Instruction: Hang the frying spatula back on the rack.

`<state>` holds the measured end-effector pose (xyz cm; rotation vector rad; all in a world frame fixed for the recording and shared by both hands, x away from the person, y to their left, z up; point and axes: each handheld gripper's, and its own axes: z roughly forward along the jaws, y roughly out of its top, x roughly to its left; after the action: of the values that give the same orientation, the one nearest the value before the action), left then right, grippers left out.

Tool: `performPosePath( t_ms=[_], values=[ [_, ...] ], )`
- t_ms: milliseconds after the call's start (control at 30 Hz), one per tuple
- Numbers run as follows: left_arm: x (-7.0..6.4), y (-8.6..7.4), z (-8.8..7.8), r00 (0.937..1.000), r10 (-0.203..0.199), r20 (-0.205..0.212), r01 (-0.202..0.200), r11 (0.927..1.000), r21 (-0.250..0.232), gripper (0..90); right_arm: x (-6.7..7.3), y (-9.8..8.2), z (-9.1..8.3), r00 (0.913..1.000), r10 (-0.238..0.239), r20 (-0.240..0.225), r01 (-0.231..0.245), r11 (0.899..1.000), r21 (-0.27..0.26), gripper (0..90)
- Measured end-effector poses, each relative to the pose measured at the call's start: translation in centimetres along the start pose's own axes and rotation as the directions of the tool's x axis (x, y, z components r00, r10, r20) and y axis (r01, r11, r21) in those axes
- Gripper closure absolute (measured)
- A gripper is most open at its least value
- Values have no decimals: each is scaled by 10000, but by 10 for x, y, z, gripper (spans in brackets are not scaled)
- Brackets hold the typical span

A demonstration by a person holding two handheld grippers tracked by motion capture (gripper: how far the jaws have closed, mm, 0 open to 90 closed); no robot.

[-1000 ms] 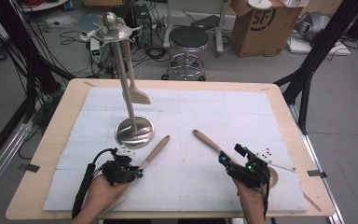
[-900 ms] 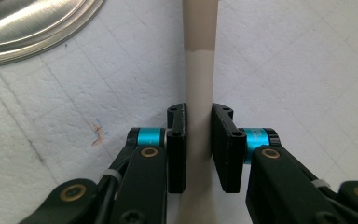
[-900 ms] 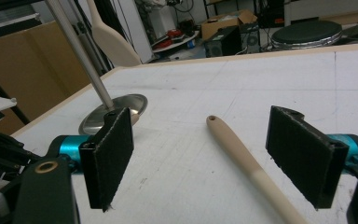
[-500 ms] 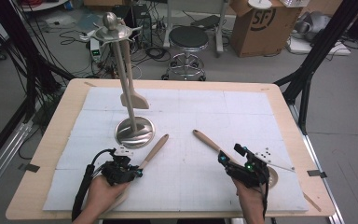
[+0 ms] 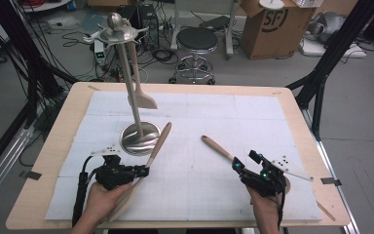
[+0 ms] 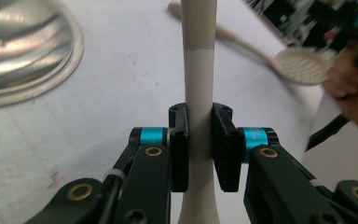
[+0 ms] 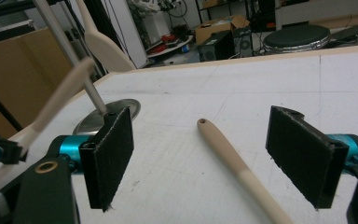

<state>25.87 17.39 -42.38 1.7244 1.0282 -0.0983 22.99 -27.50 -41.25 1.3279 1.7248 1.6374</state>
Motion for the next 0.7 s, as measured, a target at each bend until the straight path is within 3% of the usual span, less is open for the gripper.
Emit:
performPosePath(
  t_ms=[233,367,467,700],
  values=[
    [-10,9,-23,9995,277,151,-257,9926,-1189,784,0,-1,1,10000,14,-20,-13,10000,58,225],
    [-13,13,-38,9996,204,213,-156,9786,-2054,784,0,-1,1,10000,8,0,-8,10000,63,225],
    [-17,16,-50,9993,303,239,-227,9630,-2686,784,1,-1,1,10000,-13,-23,13,10000,94,225],
    [-27,26,-73,9982,598,-44,-574,9327,-3561,784,2,-1,3,10000,-53,-45,53,9999,121,225]
  ],
)
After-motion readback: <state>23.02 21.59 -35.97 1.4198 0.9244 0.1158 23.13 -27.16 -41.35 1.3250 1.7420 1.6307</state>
